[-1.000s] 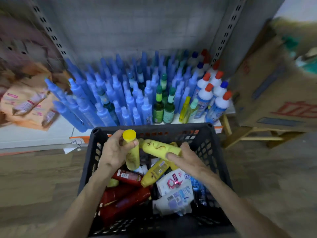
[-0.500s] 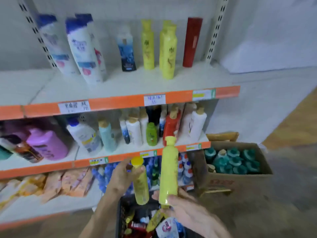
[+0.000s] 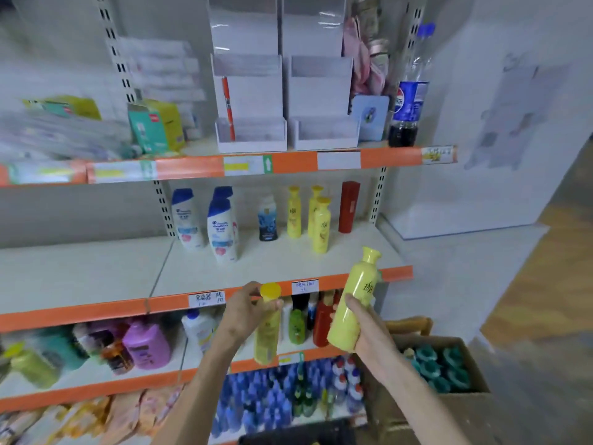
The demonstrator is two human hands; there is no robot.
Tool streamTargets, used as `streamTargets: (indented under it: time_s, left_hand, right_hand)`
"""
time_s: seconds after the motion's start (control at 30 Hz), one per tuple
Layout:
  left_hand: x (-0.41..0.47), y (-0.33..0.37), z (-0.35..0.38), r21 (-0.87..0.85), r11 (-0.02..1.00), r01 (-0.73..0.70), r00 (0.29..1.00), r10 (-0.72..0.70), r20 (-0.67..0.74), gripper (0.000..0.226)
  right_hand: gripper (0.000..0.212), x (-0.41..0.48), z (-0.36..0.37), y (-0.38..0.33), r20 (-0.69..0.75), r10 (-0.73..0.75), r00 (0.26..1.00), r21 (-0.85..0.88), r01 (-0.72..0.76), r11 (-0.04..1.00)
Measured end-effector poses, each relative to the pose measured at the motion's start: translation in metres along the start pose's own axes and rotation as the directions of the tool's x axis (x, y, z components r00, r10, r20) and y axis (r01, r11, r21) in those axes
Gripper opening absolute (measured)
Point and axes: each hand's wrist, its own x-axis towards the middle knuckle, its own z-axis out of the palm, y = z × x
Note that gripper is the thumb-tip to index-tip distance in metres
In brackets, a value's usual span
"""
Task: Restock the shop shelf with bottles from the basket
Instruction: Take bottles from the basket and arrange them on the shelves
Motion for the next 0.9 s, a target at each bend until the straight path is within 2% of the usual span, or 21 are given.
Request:
streamTargets:
  time_s: [0.1, 0.2, 0.3, 0.47, 0.6, 0.73, 0.9]
  left_hand:
    - [0.007, 0.018, 0.007, 0.006, 1.0, -0.024, 1.0, 0.024, 0.006, 0.019]
    - [0.021, 0.027, 0.022, 0.007, 1.0, -0.009, 1.0, 0.009, 0.005, 0.022]
    - [0.04, 0.035, 0.041, 0.021, 1.0, -0.019, 1.0, 0.019, 0.002, 0.021]
    - [0.073, 0.049, 0.06, 0.0, 1.0, 0.024, 0.999, -0.024, -0.022, 0.027]
    - [0.098, 0.051, 0.065, -0.081, 0.995, 0.066, 0.994, -0.072, -0.078, 0.035]
    - [0.12, 0.055, 0.074, -0.14, 0.989, 0.038, 0.99, -0.056, -0.129, 0.047]
    - [0.151, 0.058, 0.078, -0.271, 0.962, 0.006, 0.975, -0.065, -0.21, 0.045]
  right_hand:
    - [0.043, 0.006, 0.004, -0.012, -0.017, -0.105, 0.994, -0.319, 0.094, 0.943]
    - [0.05, 0.023, 0.008, -0.018, -0.001, -0.174, 0.985, -0.6, 0.138, 0.788]
    - [0.053, 0.046, 0.012, -0.022, 0.056, -0.227, 0.972, -0.75, 0.191, 0.633]
    - [0.047, 0.083, 0.018, -0.045, 0.12, -0.239, 0.964, -0.751, 0.246, 0.612]
    - [0.047, 0.124, 0.013, -0.057, 0.133, -0.265, 0.955, -0.735, 0.274, 0.62]
    - [0.046, 0.155, 0.012, -0.064, 0.141, -0.293, 0.946, -0.73, 0.299, 0.615]
    - [0.045, 0.185, 0.013, -0.076, 0.146, -0.304, 0.942, -0.714, 0.312, 0.626]
